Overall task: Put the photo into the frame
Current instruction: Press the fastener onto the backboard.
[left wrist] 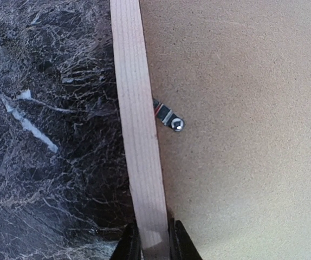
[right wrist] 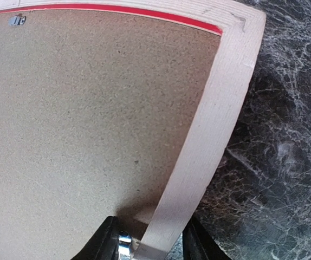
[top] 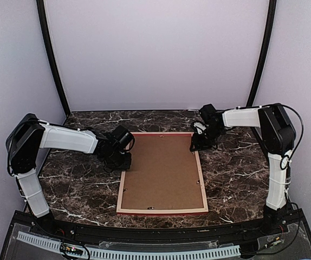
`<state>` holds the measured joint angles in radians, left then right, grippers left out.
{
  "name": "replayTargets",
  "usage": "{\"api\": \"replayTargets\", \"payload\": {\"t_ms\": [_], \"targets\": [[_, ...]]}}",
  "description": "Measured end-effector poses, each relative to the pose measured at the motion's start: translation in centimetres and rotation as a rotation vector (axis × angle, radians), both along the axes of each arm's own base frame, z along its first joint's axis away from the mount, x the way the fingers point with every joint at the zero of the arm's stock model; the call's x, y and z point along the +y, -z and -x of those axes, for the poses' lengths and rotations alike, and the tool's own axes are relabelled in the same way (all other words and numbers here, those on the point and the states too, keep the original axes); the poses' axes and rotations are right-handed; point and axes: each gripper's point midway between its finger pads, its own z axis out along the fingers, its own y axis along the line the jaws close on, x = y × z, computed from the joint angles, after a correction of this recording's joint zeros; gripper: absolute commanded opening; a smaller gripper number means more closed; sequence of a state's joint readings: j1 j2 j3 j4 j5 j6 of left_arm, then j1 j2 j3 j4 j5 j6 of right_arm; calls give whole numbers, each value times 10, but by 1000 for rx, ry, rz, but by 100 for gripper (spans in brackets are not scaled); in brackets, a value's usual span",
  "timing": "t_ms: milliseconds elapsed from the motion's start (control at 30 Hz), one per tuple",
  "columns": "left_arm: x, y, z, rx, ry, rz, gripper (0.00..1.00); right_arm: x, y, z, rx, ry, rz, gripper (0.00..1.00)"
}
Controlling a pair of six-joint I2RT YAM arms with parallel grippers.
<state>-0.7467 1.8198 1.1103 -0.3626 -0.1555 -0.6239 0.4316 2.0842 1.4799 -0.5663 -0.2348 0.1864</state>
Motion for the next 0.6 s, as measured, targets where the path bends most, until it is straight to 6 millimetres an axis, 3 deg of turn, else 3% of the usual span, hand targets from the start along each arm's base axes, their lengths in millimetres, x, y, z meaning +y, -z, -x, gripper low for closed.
{"api": "replayTargets", "payload": {"t_ms": [300, 600], "targets": [[0, 0, 0, 1, 3, -1, 1, -3, 0, 2, -4, -49, 28, 37], [-1, 0, 1, 3, 5, -3, 1, -2, 0, 4, 0, -83, 29, 43]]}}
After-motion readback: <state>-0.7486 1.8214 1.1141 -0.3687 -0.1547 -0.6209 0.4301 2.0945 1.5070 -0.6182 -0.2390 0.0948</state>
